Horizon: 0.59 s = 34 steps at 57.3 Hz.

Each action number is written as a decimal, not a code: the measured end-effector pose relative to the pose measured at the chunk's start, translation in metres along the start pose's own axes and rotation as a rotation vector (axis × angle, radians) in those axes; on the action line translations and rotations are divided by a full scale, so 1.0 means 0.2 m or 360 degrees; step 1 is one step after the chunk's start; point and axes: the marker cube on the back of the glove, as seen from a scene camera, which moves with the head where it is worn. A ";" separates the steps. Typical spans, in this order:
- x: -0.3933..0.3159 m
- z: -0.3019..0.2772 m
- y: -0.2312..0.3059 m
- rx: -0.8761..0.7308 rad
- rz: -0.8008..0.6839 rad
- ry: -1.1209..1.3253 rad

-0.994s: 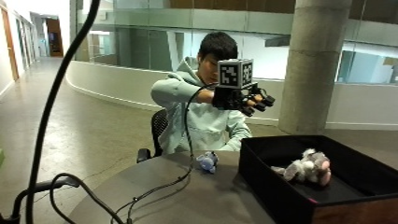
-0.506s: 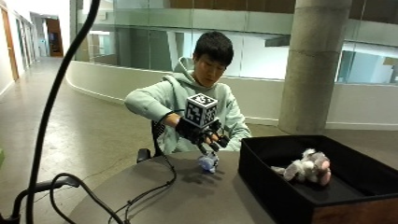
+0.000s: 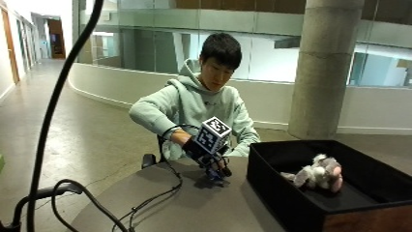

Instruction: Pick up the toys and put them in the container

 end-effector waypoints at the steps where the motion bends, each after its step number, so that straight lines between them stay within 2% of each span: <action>1: 0.00 0.00 0.00 0.0013 0.0000 -0.0009; 8: -0.02 -0.02 -0.03 0.0123 -0.0012 -0.0015; 16: -0.10 -0.01 -0.02 0.0075 -0.0043 -0.0042; 27: -0.20 -0.17 0.00 0.0011 -0.0068 -0.0184; 34: -0.26 -0.37 0.04 0.0079 -0.0041 -0.0179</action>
